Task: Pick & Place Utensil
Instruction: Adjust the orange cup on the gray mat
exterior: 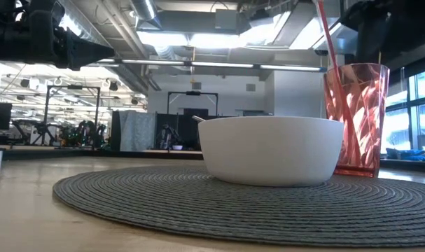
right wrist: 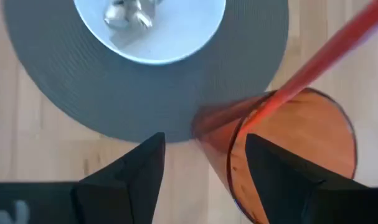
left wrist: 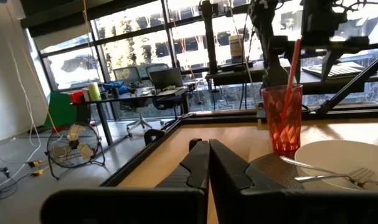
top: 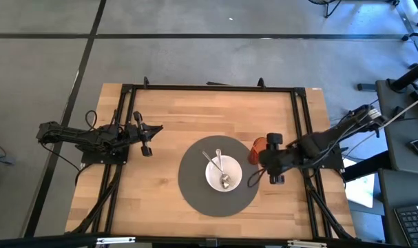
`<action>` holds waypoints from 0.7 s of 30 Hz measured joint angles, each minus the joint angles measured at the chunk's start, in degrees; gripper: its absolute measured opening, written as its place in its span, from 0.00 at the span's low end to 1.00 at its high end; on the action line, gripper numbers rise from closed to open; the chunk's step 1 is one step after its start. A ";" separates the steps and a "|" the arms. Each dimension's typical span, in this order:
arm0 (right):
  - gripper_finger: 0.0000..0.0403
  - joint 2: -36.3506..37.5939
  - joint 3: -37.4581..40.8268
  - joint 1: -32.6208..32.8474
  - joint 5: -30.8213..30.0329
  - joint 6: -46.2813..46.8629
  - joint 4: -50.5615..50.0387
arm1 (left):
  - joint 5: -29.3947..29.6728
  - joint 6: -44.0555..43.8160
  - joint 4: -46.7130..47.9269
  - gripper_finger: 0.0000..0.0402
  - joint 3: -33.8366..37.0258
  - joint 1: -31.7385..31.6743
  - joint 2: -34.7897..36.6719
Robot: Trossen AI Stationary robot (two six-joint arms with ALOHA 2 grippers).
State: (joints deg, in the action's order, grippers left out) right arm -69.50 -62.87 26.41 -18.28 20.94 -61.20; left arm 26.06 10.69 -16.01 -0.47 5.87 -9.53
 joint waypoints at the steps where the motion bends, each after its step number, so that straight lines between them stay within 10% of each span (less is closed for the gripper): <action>1: 0.55 -0.79 0.00 0.00 -0.02 0.28 -0.47 | -0.02 -0.02 0.00 0.01 0.00 0.01 0.01; 11: 0.50 -5.93 0.00 -0.16 -2.10 -0.07 -1.11 | 0.00 -0.05 0.00 0.01 0.00 0.02 0.00; 21: 0.04 -8.92 -0.02 -0.76 -1.38 -0.59 0.93 | -0.02 -0.05 0.00 0.01 -0.02 0.00 0.01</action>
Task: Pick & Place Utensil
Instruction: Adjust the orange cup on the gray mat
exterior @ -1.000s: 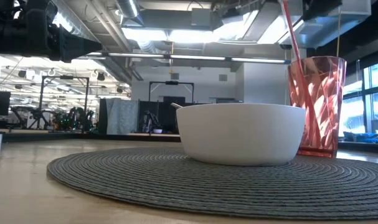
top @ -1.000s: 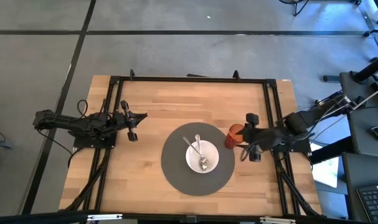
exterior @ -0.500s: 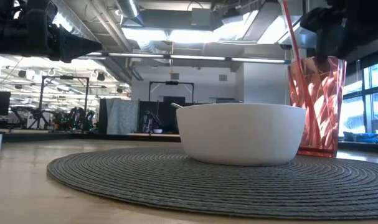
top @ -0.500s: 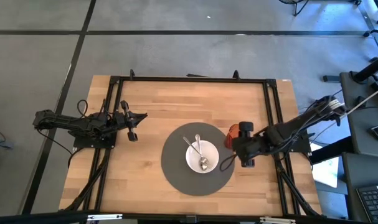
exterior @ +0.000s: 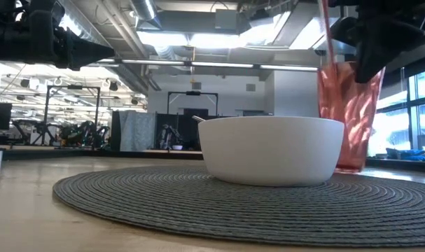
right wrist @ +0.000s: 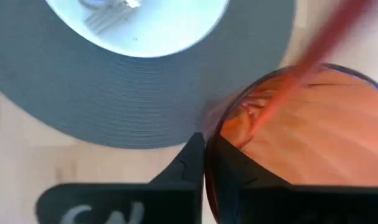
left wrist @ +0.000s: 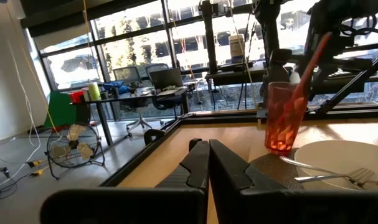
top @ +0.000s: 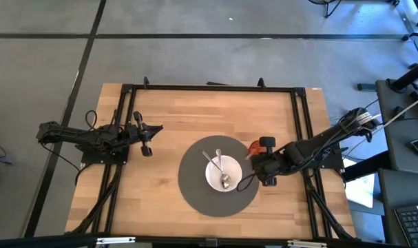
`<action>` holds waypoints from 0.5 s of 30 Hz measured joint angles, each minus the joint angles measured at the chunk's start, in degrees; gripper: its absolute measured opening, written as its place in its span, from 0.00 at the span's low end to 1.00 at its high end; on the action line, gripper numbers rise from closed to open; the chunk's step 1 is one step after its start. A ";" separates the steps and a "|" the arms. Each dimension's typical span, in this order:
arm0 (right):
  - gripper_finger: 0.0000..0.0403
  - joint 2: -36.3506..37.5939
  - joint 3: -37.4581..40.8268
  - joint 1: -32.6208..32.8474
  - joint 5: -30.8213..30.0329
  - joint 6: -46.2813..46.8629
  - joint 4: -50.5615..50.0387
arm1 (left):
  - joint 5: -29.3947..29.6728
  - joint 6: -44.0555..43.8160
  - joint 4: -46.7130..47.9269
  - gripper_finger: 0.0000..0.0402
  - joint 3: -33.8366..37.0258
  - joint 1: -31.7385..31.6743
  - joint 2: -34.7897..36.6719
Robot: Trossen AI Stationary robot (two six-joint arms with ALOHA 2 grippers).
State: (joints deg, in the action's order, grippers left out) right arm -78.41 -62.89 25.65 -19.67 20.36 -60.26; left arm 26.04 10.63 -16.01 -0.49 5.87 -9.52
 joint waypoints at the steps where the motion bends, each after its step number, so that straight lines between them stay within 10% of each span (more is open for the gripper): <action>1: 0.04 -0.22 0.00 0.02 -0.32 -0.28 0.40 | -0.02 0.00 0.00 0.01 0.00 0.00 0.00; 15: 0.06 -0.66 0.00 0.02 2.19 -3.10 4.87 | -0.04 0.00 0.00 0.01 0.01 0.00 0.00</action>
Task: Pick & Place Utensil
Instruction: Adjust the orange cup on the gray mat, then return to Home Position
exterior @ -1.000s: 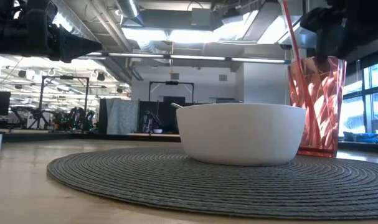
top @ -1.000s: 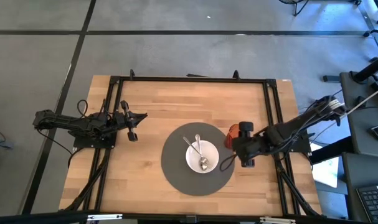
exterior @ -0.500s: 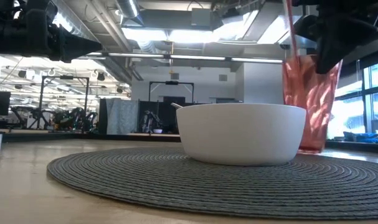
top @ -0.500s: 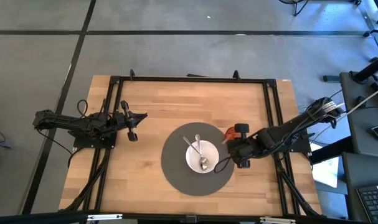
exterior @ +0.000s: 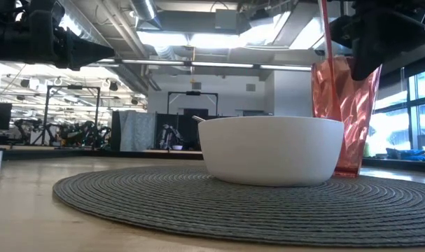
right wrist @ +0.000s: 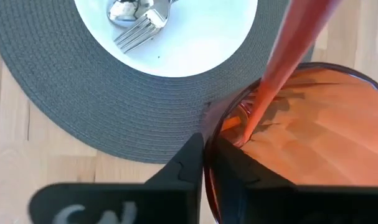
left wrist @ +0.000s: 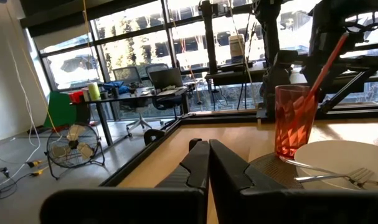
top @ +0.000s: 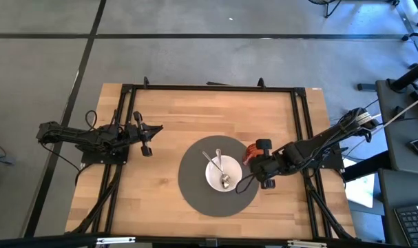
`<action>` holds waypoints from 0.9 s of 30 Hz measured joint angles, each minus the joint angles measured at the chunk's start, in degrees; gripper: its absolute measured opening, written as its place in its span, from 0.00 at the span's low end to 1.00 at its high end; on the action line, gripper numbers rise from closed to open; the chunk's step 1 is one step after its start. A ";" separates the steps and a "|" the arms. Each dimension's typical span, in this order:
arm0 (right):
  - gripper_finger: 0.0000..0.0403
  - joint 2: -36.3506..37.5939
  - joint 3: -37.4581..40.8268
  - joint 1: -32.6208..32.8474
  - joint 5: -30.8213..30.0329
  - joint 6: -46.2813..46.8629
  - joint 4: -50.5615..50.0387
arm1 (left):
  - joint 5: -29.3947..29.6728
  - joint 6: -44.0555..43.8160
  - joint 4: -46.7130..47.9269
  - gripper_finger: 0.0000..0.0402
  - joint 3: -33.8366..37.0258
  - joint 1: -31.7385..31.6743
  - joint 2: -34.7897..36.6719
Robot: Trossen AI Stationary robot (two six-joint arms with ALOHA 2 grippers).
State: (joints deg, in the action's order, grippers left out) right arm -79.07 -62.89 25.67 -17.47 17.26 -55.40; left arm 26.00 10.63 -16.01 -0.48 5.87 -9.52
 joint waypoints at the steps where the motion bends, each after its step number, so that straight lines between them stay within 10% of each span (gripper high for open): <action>1: 0.07 0.00 0.00 -0.02 0.02 0.00 0.00 | 0.00 0.00 0.00 0.01 0.00 0.01 0.00; 27: 0.37 0.04 -10.19 0.00 -0.94 -2.64 -6.89 | 0.04 0.00 0.00 0.01 0.00 0.00 0.00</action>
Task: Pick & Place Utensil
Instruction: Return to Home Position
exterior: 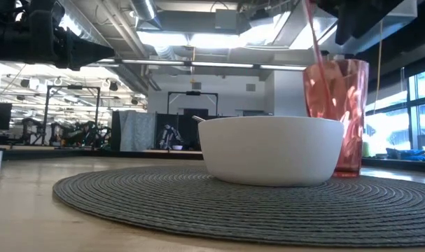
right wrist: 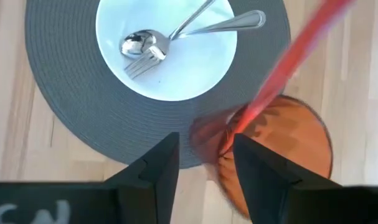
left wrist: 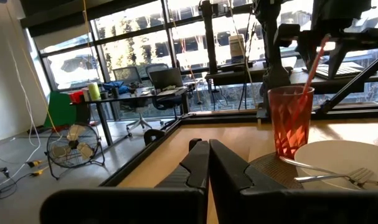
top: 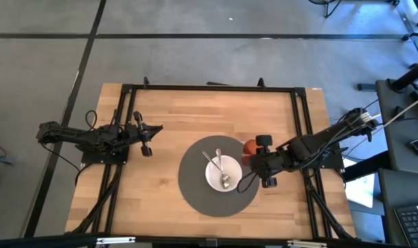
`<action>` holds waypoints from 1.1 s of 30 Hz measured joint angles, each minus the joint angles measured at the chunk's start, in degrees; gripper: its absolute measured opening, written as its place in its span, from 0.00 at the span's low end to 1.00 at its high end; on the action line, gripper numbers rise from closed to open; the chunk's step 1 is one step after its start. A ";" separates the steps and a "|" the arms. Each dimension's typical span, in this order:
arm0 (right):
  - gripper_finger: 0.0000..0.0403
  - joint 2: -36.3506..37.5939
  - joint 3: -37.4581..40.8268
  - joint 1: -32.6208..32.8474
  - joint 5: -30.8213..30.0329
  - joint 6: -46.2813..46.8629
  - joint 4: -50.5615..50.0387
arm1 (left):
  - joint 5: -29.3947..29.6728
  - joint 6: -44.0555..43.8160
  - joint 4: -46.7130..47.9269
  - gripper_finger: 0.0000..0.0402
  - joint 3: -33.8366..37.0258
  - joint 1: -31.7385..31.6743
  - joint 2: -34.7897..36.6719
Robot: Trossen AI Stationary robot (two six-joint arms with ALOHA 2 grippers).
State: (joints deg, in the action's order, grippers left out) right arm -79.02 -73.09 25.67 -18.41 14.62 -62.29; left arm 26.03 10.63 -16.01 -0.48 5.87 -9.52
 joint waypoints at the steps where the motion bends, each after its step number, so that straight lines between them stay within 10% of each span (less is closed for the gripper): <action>1: 0.37 0.00 -0.15 0.00 0.02 0.15 -0.06 | -0.01 0.00 0.00 0.01 0.01 0.02 0.00; 6: 0.38 0.65 -0.88 1.91 -0.34 -3.42 1.56 | 0.01 0.02 0.16 0.01 0.01 0.01 0.00; 15: 0.19 19.25 12.14 8.85 -0.04 -19.34 32.80 | 7.69 0.67 4.13 0.01 0.01 0.02 0.00; 20: 0.02 37.69 26.47 8.22 -0.51 -22.35 42.85 | 4.46 3.91 2.69 0.00 -0.03 0.02 0.03; 33: 0.01 76.10 51.80 -3.10 -1.00 -17.37 52.23 | -17.50 10.55 -9.53 0.00 -0.01 0.02 0.07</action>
State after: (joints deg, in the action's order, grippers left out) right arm -2.92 -21.29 22.57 -19.41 -2.76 -10.06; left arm 8.53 21.19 -25.54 -0.49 5.89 -9.44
